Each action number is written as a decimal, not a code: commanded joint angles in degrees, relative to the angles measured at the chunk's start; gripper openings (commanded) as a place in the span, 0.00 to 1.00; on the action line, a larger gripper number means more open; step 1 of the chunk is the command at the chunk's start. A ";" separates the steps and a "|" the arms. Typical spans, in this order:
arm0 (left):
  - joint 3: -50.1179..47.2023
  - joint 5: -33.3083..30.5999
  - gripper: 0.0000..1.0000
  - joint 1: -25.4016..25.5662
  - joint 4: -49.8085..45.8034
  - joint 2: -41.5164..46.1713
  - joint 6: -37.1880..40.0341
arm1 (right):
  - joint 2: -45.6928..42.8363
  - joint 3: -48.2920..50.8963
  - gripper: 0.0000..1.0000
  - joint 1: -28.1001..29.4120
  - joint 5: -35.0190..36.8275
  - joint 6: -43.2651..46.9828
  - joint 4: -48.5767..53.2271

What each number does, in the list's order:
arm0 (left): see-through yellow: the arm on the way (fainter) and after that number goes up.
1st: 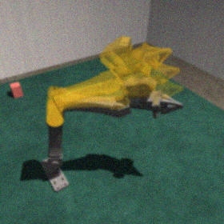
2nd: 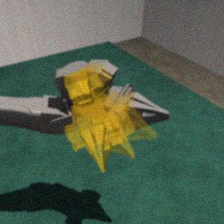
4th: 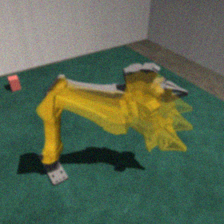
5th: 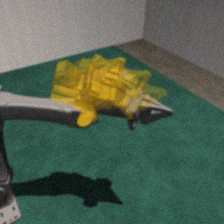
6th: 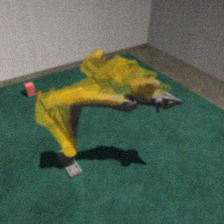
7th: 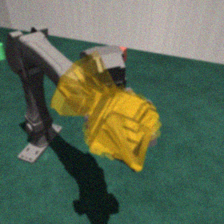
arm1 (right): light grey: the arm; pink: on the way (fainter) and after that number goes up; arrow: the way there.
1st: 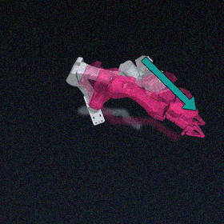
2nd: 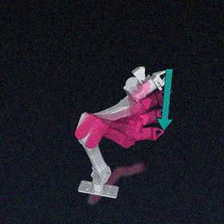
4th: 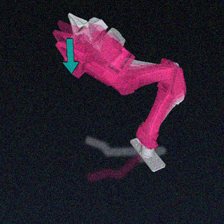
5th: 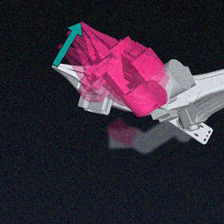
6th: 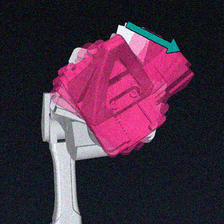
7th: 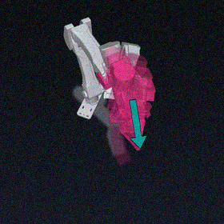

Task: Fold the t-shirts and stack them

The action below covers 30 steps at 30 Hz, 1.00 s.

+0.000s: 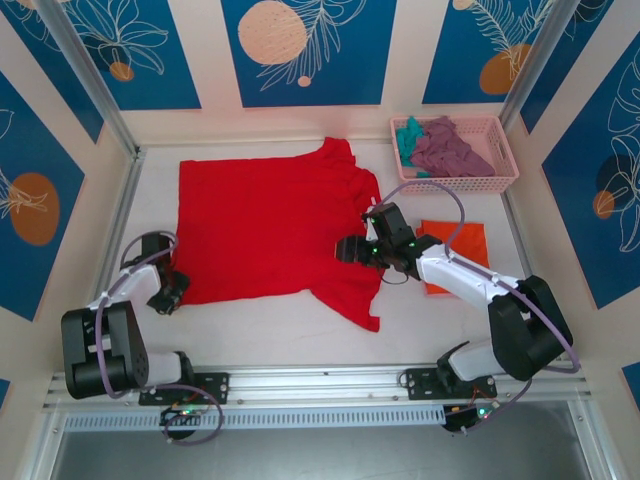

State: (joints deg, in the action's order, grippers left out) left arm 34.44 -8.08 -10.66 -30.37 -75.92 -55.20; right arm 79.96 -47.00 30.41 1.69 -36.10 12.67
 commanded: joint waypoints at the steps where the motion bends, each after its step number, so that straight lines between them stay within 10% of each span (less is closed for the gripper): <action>1: -1.51 1.21 0.37 -0.77 1.65 -2.30 -1.31 | -0.33 0.24 0.70 0.13 0.06 -0.73 0.92; 11: -3.36 1.56 0.00 -0.83 0.82 0.86 -1.45 | -2.40 -0.03 0.69 0.08 1.15 -1.90 4.12; 20: -4.44 2.89 0.00 -0.78 -0.26 7.58 2.72 | -10.41 3.61 0.68 2.96 8.39 -9.78 22.13; 30: -4.54 3.11 0.00 -0.82 1.62 7.84 5.27 | -14.02 10.63 0.68 21.14 13.17 -4.93 23.83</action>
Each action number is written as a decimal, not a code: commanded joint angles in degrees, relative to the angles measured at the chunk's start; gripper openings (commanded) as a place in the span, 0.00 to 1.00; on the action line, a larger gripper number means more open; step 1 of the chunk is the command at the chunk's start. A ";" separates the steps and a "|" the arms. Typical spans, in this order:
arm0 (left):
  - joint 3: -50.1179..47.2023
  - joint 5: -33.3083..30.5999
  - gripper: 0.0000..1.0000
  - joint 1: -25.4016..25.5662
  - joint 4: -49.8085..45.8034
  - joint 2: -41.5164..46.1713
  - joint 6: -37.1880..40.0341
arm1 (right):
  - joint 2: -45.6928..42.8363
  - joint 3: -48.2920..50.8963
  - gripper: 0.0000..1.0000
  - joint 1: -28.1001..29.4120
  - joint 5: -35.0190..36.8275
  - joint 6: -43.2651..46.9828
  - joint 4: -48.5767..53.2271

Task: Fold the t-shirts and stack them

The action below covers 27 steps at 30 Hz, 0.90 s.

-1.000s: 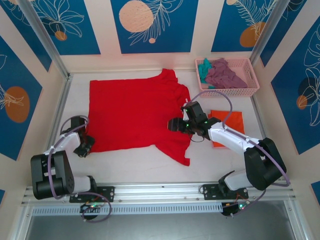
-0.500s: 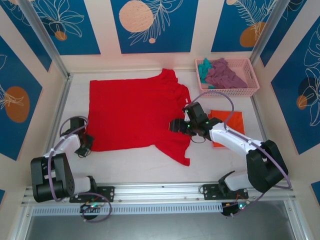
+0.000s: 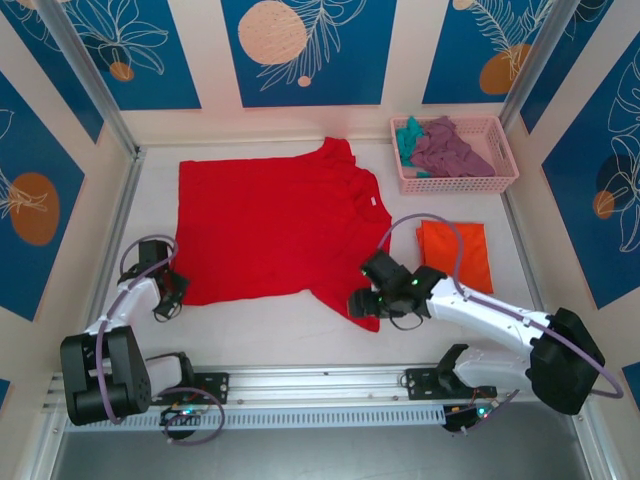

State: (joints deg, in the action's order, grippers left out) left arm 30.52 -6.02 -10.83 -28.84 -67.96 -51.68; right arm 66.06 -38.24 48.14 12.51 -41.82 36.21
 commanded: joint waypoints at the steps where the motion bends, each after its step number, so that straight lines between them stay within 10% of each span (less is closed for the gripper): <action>1: -0.64 1.18 0.00 -0.61 0.27 -0.36 1.76 | 0.54 2.40 0.68 4.71 2.58 0.59 -0.87; 10: -1.41 1.79 0.00 -0.61 1.59 -1.04 2.46 | 7.62 4.21 0.56 9.22 4.78 -0.70 -5.37; 16: -1.26 2.37 0.00 -0.60 1.86 -1.12 2.72 | 7.44 1.70 0.00 9.58 4.32 -1.14 -4.11; 27: -0.64 2.38 0.00 -0.64 2.25 -0.74 2.63 | -13.35 4.90 0.00 -2.13 -19.32 -9.20 -13.48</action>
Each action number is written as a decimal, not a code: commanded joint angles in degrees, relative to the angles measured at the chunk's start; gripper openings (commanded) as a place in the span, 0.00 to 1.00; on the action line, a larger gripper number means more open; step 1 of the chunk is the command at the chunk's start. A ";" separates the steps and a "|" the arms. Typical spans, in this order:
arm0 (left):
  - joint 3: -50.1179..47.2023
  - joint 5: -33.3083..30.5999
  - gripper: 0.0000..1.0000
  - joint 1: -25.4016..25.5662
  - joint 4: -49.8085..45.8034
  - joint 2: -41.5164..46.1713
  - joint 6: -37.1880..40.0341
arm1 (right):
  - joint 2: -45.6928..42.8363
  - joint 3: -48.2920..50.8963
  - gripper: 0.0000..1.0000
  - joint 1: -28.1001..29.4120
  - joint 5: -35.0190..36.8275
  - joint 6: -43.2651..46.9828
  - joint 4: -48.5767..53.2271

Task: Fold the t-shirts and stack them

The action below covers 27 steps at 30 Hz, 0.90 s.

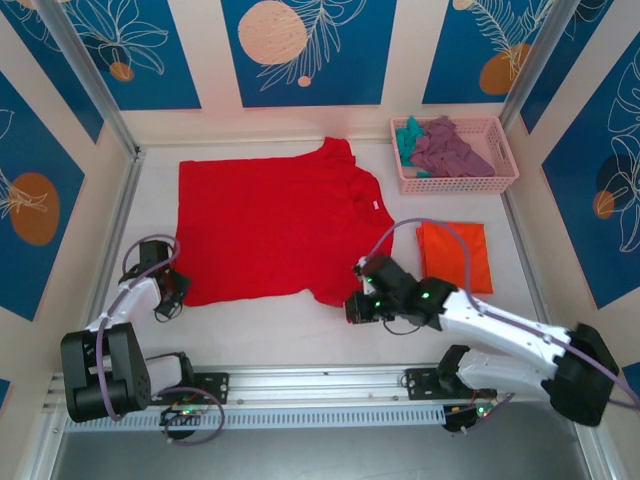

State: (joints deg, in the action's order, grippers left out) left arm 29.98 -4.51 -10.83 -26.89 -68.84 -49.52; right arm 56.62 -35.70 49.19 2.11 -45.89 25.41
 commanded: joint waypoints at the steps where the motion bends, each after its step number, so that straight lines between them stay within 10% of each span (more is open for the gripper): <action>1: -0.01 0.91 0.00 -0.66 0.42 0.03 0.43 | -5.05 3.23 0.00 -4.86 -9.50 -6.22 -2.05; 5: -0.01 1.15 0.00 -0.60 1.01 -0.60 0.47 | -4.98 6.30 0.03 -11.99 -11.04 -9.07 2.17; 8: 0.23 1.67 0.00 -0.66 0.97 -1.12 0.47 | -1.33 5.54 0.52 -13.91 -8.58 -9.57 6.70; 11: 0.67 1.62 0.00 -0.65 0.36 -0.86 0.80 | 0.45 2.31 0.73 -13.95 -4.12 -8.41 12.95; 27: 0.59 0.82 0.00 -0.62 1.23 -1.32 1.38 | 10.09 -0.89 0.61 -3.13 3.54 -5.55 7.29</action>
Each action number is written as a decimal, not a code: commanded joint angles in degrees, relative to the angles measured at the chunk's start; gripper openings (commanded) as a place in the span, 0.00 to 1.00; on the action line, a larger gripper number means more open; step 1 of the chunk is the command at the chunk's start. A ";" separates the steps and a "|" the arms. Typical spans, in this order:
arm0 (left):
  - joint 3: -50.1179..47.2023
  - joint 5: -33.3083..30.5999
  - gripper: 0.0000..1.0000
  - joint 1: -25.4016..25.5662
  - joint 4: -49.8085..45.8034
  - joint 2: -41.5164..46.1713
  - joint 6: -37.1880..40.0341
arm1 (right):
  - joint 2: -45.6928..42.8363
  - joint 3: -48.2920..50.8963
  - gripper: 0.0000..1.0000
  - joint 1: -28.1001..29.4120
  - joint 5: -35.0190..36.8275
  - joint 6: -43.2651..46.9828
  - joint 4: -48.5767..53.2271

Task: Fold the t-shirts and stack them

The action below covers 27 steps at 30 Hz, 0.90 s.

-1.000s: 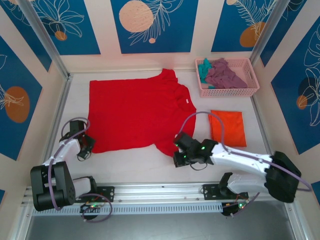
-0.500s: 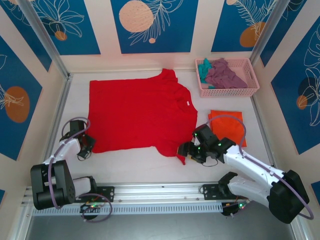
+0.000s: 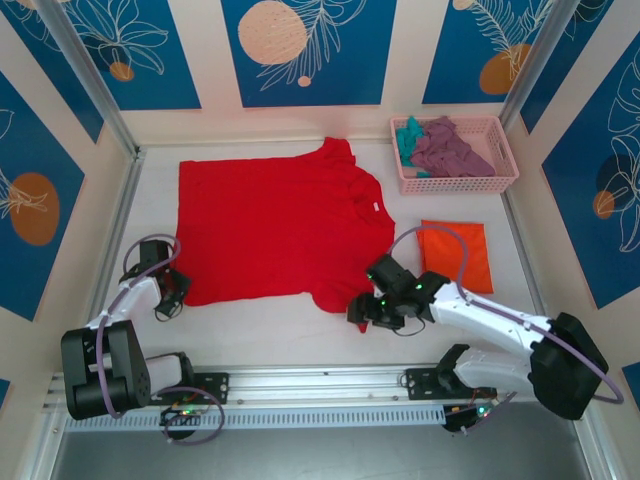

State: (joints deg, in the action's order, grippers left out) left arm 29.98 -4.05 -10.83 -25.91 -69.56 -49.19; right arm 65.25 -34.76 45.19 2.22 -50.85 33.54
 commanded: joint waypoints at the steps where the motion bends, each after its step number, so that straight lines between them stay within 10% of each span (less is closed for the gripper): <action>1: 0.69 0.53 0.00 -0.65 0.38 -0.84 1.18 | 1.97 -1.89 0.58 0.66 3.90 -1.52 -0.91; 27: 0.43 0.45 0.00 -0.62 0.43 -0.54 1.72 | 0.43 7.28 0.37 -8.63 -4.38 -13.55 -18.24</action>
State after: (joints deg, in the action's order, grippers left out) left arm 30.04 -4.05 -10.83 -24.86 -70.37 -48.88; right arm 64.90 -28.10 36.82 0.16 -61.08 18.92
